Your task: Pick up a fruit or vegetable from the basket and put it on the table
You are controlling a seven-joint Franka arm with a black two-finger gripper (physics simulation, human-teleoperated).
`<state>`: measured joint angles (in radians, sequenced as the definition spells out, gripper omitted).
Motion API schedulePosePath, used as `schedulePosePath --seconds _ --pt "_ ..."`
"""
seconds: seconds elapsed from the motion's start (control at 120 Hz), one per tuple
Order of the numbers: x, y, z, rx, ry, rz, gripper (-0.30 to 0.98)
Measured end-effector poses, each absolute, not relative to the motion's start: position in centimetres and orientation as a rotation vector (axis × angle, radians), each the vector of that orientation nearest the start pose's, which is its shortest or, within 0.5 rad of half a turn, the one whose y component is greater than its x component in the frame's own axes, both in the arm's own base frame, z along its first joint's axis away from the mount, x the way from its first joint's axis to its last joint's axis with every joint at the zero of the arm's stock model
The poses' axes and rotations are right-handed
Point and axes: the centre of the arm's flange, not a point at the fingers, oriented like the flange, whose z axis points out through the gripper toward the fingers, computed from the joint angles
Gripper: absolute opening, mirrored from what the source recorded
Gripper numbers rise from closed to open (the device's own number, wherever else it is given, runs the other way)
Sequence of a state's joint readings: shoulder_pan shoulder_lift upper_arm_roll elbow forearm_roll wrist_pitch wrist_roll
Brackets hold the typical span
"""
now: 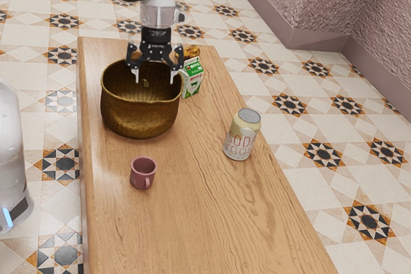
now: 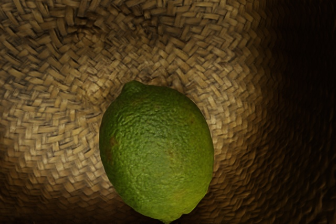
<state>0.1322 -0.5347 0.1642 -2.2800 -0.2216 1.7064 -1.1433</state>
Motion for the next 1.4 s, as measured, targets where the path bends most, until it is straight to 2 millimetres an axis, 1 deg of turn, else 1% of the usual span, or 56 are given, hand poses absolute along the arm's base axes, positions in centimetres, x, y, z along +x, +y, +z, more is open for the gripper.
schedulePosePath --seconds 0.292,0.375,0.533,0.708,0.925,1.158,1.233,1.4 --pt "37.6 10.7 53.7 -2.426 -2.425 0.352 0.69" --pt "37.6 10.7 53.4 -2.401 -2.445 0.345 0.69" --pt "37.4 10.7 52.2 -2.350 -2.470 0.350 0.69" --pt "37.5 10.8 51.9 -2.296 -2.469 0.303 0.69" --pt "37.6 9.7 51.7 -2.255 -2.447 0.264 0.69" --pt "37.7 8.6 51.5 -2.224 -2.449 0.267 0.69" --pt "37.5 8.5 50.8 -2.202 -2.454 0.284 0.69" --pt "37.5 7.9 50.1 -2.171 -2.461 0.296 0.68"
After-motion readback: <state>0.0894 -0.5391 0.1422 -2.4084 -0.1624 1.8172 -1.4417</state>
